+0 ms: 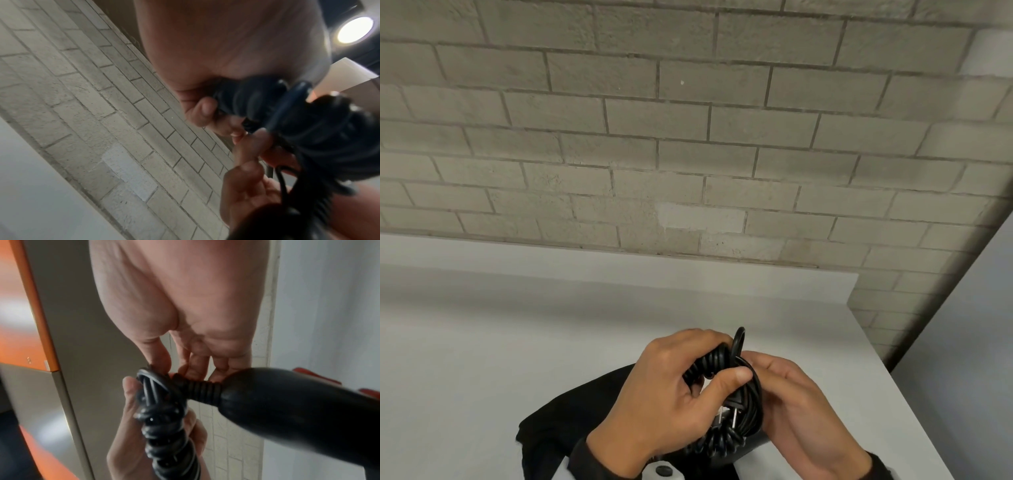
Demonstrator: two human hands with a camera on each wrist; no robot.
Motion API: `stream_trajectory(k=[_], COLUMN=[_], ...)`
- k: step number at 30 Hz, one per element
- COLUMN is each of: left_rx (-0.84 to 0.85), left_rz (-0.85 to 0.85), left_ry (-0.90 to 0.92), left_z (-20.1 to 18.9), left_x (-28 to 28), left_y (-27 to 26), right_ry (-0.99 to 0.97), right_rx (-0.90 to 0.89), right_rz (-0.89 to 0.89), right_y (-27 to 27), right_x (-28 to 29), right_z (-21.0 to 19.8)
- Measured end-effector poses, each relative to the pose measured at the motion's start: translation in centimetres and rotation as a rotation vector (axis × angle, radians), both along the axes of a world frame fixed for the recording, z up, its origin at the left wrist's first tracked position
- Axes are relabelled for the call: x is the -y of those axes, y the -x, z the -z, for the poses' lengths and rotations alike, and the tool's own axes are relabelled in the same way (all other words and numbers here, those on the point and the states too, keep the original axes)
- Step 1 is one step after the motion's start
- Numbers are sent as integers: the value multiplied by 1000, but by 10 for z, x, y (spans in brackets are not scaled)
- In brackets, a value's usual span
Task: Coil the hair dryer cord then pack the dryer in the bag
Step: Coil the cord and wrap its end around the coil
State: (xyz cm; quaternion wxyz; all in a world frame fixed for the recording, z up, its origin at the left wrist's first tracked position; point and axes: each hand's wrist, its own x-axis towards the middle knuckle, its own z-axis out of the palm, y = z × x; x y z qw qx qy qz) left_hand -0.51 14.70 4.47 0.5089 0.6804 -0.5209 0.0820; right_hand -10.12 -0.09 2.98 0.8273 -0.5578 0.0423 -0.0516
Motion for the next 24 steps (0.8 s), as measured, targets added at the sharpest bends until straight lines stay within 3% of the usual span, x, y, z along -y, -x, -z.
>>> stream_trajectory(k=[5,12,18,24], left_rx=[-38,-82,21,88], left_rz=[16,64,84,16], left_ry=[-16,-72,-162,-227], left_z=[3,-1,-9,-11], left_x=[3,4,6,4], left_y=[1,3,5,5], right_ry=[16,-32,244,339], right_rx=[-6,12,110,203], right_rz=[-114,-95,-106,59], right_y=[4,14,22,32], right_x=[2,1,-4,-9], right_z=[0,10,4,13])
